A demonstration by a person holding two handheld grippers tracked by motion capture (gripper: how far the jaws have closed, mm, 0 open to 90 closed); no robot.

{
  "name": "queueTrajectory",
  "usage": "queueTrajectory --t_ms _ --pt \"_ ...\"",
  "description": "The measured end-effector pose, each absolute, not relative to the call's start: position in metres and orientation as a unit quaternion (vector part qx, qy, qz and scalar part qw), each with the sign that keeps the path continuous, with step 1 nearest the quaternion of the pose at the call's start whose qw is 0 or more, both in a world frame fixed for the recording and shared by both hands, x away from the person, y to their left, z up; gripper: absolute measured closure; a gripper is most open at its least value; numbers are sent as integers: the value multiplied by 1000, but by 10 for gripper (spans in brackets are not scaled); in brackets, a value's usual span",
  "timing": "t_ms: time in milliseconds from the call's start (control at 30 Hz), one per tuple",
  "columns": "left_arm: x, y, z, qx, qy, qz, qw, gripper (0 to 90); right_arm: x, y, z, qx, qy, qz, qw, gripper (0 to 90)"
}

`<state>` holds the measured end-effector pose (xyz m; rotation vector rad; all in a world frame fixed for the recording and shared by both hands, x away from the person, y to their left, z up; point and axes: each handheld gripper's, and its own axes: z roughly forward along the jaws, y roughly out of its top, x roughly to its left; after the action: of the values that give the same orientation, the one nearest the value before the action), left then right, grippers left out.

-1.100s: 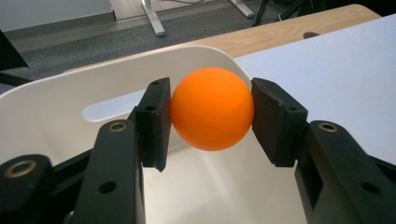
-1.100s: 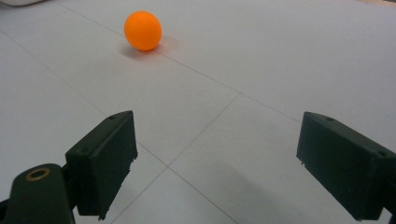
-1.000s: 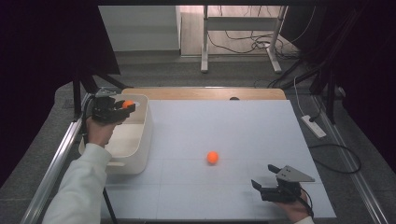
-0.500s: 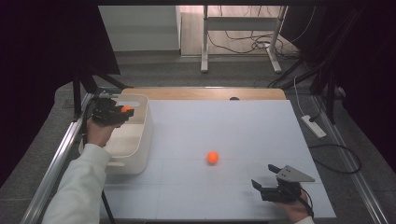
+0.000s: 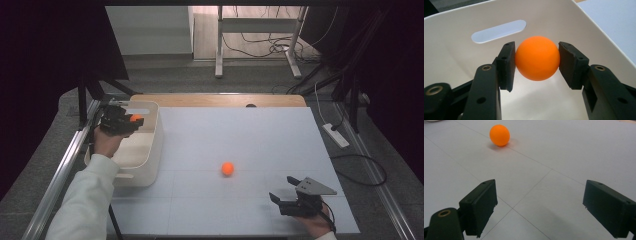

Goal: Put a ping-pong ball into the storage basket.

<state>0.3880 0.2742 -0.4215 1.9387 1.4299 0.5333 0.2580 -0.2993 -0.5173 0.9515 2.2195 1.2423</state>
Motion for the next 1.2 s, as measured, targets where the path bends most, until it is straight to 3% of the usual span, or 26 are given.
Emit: queueTrajectory --t_ms 100,200,233,267,333,800,1200 --pt "388 273 -422 744 546 206 325 482 258 -299 -517 342 799 448 211 119" --pt "389 273 -422 738 551 210 328 311 258 -299 -517 341 800 446 211 119" --pt "390 273 -422 733 557 204 332 311 258 -299 -517 341 800 446 211 119" --pt "389 273 -421 731 559 201 336 229 258 -299 -517 341 800 446 210 119" --pt "388 271 -420 729 555 204 344 189 258 -299 -518 341 800 446 211 119" --pt "358 254 -387 714 488 202 460 155 261 -299 -517 346 796 454 203 117" --pt "341 239 -379 712 451 171 510 148 262 -299 -514 350 793 456 200 116"
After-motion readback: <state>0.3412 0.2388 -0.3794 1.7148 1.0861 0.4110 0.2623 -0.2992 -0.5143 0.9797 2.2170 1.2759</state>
